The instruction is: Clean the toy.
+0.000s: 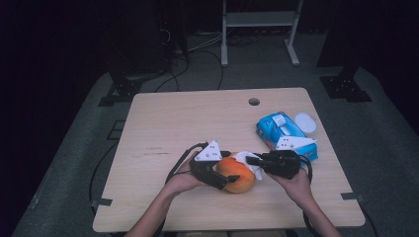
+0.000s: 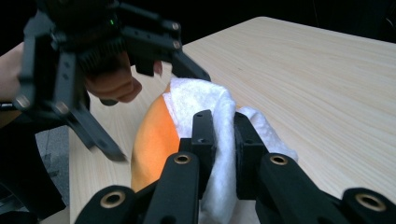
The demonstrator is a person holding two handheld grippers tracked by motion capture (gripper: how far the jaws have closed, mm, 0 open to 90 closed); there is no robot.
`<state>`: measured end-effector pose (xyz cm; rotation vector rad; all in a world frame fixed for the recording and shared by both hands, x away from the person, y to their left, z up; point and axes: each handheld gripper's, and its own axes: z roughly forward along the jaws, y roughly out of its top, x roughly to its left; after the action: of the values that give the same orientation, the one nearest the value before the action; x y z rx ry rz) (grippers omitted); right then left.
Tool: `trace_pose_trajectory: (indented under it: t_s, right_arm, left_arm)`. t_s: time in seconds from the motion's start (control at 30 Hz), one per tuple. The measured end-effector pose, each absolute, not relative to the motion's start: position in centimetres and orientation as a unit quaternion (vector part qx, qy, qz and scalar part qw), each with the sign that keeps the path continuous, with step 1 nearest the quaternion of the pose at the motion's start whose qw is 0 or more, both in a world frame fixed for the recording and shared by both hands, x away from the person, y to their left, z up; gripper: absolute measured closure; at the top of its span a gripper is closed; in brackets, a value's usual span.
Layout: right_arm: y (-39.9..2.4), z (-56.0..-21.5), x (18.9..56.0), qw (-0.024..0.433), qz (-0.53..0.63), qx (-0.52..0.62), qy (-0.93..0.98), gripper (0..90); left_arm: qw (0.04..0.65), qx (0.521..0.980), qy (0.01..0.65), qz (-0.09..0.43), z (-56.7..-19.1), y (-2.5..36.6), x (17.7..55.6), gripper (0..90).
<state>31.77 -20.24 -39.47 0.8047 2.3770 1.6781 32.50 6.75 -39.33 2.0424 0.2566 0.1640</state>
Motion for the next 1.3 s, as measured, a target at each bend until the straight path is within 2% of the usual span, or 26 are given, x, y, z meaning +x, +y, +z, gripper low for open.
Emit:
trace_pose_trajectory:
  t_s: [0.17,0.33,0.47,0.53,0.63,0.77,0.8,0.87,0.93,1.23,1.3]
  right_arm:
    - [-21.0,-39.8,31.6,0.06,0.553,0.27,0.786,80.9]
    - [-21.5,-40.0,31.4,0.054,0.555,0.265,0.787,80.7]
    - [-21.9,-40.0,31.8,0.06,0.55,0.27,0.788,80.5]
    - [-22.0,-40.1,32.0,0.063,0.547,0.274,0.788,80.2]
    - [-22.3,-40.3,32.3,0.061,0.549,0.281,0.785,80.1]
    - [-22.3,-40.5,32.4,0.052,0.555,0.281,0.781,80.2]
    - [-22.3,-40.5,32.4,0.051,0.555,0.28,0.782,80.2]
    - [-22.2,-40.2,32.2,0.053,0.55,0.277,0.786,80.4]
    - [-22.2,-40.0,32.0,0.052,0.553,0.27,0.787,80.6]
    - [-18.7,-39.3,30.7,0.042,0.555,0.206,0.805,80.5]
    - [-18.1,-39.1,30.7,0.061,0.547,0.201,0.81,80.6]
  left_arm:
    - [0.525,0.842,0.112,0.053,-39.8,7.3,33.2,11.3]
    - [0.514,0.849,0.119,0.031,-41.4,7.0,33.7,9.2]
    - [0.521,0.846,0.108,0.011,-42.4,6.8,33.6,9.5]
    - [0.519,0.849,0.098,0.001,-42.1,7.0,33.5,12.6]
    - [0.522,0.846,0.104,0.012,-42.1,7.0,33.5,13.2]
    - [0.513,0.85,0.107,0.045,-42.6,6.1,33.4,7.4]
    - [0.512,0.851,0.107,0.05,-42.7,6.0,33.2,8.5]
    - [0.509,0.852,0.108,0.057,-42.7,6.1,33.1,20.1]
    - [0.512,0.849,0.112,0.057,-42.7,6.2,33.1,24.4]
    - [0.52,0.84,0.146,0.054,-43.1,5.7,33.1,24.9]
    - [0.52,0.839,0.151,0.053,-43.1,5.8,33.2,26.0]
